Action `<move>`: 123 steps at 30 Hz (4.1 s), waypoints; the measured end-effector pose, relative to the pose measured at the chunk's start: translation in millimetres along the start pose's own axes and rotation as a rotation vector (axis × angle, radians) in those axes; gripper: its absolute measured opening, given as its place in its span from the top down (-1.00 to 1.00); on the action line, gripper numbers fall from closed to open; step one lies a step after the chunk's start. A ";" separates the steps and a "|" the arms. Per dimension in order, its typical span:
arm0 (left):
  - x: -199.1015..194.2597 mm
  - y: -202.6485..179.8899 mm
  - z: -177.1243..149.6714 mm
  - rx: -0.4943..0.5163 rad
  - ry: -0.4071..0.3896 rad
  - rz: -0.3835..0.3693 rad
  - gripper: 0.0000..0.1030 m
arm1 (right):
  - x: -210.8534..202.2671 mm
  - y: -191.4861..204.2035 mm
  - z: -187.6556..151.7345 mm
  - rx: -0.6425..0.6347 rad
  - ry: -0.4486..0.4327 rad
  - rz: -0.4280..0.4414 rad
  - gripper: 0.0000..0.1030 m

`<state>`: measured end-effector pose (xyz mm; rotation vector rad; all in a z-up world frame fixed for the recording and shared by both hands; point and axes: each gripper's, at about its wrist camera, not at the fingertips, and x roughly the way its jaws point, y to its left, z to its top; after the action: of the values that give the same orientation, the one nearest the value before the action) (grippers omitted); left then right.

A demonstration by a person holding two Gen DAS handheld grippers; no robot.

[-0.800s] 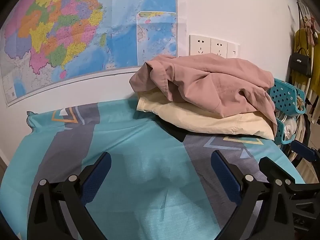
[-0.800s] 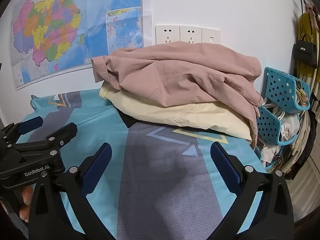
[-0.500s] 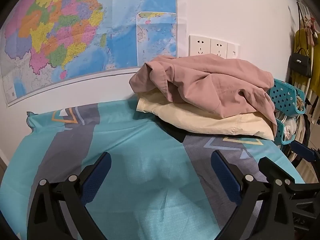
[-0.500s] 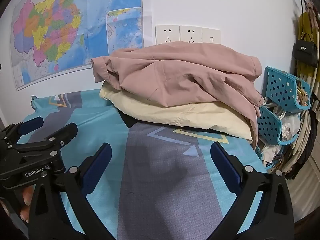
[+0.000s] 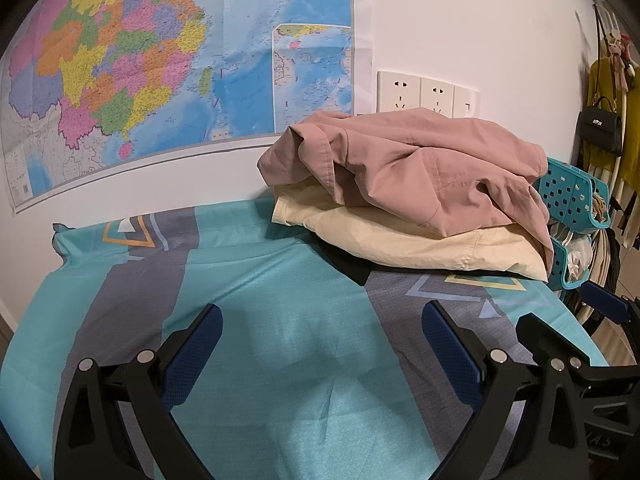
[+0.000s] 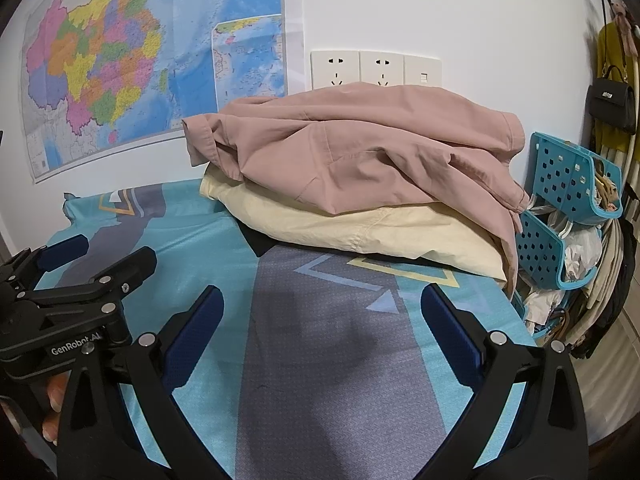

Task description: Fold large clothes

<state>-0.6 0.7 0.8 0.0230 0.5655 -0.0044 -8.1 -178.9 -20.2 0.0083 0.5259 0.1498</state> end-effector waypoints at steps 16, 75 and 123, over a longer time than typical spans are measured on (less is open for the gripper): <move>0.5 0.1 0.1 0.000 0.000 -0.002 -0.87 | 2.0 -1.1 1.3 0.003 -0.002 0.005 -0.89; 87.8 59.7 30.1 -0.049 0.085 0.119 -0.87 | 118.6 55.0 67.1 -0.384 -0.079 -0.028 -0.89; 103.0 -8.9 125.7 0.281 -0.350 -0.463 -0.87 | -92.8 -66.0 294.0 -0.289 -0.529 0.073 0.88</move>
<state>153.6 -10.9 51.5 0.1617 0.2069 -0.5302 69.2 -248.6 277.4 -0.2099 -0.0271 0.2835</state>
